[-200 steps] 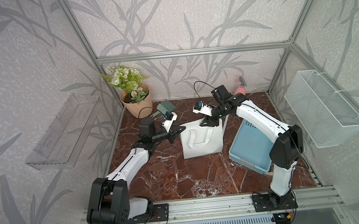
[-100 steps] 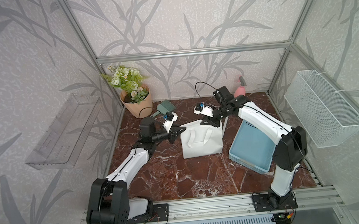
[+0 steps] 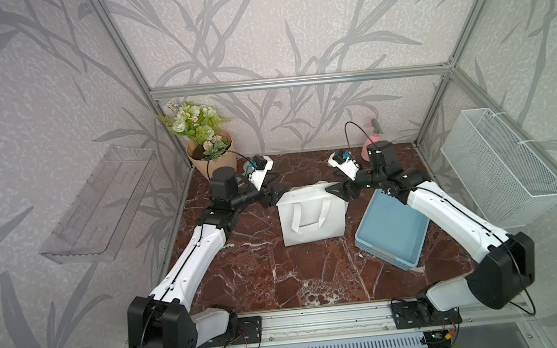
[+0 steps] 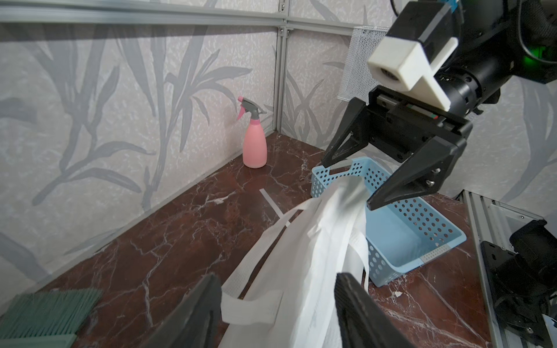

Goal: Place the ice pack in the delivery bag
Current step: Seal the delivery bag at the center of the board, then pick up the delivery bag from the center of the board.

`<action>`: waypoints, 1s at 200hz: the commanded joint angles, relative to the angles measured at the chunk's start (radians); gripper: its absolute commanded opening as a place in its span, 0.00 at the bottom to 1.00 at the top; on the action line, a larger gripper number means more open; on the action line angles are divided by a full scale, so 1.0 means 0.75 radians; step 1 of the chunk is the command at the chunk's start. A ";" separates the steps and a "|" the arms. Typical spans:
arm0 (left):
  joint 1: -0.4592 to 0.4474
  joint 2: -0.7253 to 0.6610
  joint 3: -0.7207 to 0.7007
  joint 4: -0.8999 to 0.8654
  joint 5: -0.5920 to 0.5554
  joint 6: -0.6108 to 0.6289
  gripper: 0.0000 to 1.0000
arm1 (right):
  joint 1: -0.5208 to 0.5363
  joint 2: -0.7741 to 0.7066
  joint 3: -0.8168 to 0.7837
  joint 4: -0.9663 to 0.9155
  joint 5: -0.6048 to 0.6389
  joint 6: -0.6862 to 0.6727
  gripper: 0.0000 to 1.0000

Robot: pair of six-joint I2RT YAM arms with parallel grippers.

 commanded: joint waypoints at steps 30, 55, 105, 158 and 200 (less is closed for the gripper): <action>-0.189 0.250 0.413 -0.602 -0.212 0.262 0.61 | -0.061 -0.257 -0.282 0.313 0.084 0.351 0.82; -0.255 0.371 0.568 -0.792 -0.289 0.349 0.63 | -0.069 -0.359 -0.394 0.340 0.103 0.398 0.87; -0.335 0.516 0.707 -0.949 -0.384 0.458 0.64 | -0.089 -0.482 -0.483 0.304 0.134 0.437 0.99; -0.375 0.611 0.777 -1.011 -0.446 0.511 0.56 | -0.099 -0.534 -0.513 0.305 0.153 0.445 0.99; -0.390 0.606 0.760 -1.018 -0.481 0.534 0.42 | -0.108 -0.541 -0.521 0.314 0.159 0.443 0.99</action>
